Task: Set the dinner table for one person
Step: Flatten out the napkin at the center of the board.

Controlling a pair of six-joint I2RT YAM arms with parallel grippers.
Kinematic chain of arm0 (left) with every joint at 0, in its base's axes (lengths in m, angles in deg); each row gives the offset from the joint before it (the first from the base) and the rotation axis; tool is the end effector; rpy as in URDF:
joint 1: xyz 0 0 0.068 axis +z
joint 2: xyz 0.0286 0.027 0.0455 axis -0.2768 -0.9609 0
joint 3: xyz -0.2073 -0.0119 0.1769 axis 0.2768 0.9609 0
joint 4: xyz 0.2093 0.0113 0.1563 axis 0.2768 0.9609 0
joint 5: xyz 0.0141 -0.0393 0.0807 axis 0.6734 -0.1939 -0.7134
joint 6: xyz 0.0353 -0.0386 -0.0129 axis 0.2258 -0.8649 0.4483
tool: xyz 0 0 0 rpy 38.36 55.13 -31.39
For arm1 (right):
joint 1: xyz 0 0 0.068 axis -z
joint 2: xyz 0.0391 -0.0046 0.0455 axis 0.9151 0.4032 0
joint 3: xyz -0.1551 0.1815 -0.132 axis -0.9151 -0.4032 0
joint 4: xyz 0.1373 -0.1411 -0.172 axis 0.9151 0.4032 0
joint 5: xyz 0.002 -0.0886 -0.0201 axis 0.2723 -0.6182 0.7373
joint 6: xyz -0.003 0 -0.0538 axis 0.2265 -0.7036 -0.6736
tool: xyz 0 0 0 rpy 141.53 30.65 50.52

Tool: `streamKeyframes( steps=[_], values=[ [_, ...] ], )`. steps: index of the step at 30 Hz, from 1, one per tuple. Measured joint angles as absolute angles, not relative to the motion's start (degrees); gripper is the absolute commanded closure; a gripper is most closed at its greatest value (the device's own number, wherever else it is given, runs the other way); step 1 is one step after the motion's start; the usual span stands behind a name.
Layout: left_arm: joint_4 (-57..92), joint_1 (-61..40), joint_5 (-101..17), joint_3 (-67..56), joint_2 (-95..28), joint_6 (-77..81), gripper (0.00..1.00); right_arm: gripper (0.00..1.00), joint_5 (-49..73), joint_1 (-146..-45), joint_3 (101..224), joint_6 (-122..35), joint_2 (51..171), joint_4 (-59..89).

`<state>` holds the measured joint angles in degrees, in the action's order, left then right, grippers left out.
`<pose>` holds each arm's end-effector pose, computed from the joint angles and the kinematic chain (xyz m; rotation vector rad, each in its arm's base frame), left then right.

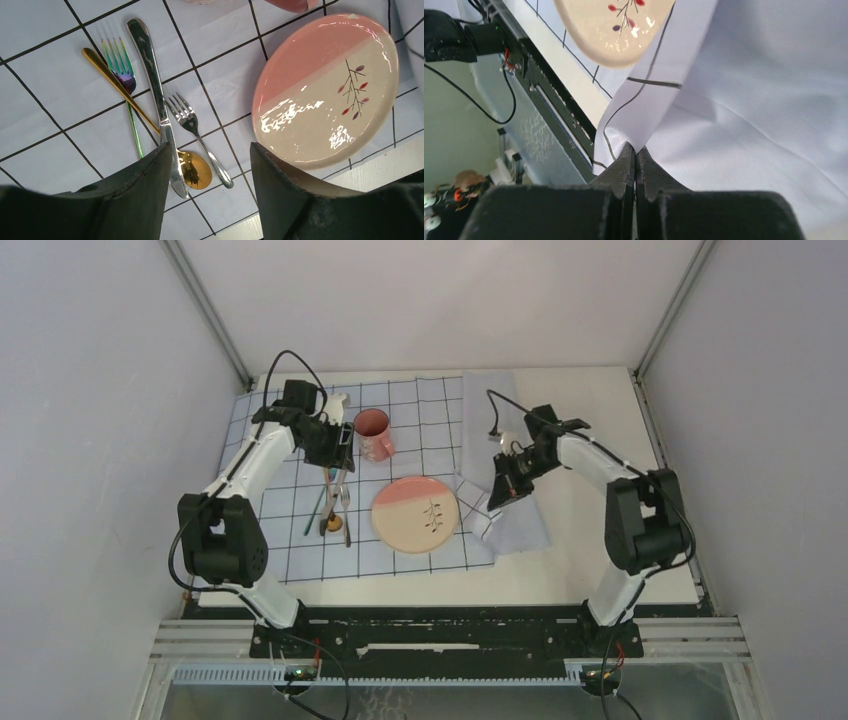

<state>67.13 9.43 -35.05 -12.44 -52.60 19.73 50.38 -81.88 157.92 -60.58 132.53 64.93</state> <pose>0.3398 -0.0489 0.2720 0.3778 2.6216 -0.3557 0.3121 0.1141 0.1972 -0.7077 2.7151 1.1983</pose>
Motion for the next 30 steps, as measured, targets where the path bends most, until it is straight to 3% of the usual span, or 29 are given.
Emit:
streamKeyframes(
  steps=[15, 30],
  values=[
    [67.9, 9.4, -35.0, -12.4, -52.5, 20.2, 0.36, 1.00, 44.2, -69.2, 157.9, -62.5, 117.4, 69.8],
    [68.9, 9.4, -34.9, -12.4, -52.5, 20.2, 0.36, 1.00, 21.5, -41.2, 157.4, -67.9, 97.3, 71.6]
  ],
)
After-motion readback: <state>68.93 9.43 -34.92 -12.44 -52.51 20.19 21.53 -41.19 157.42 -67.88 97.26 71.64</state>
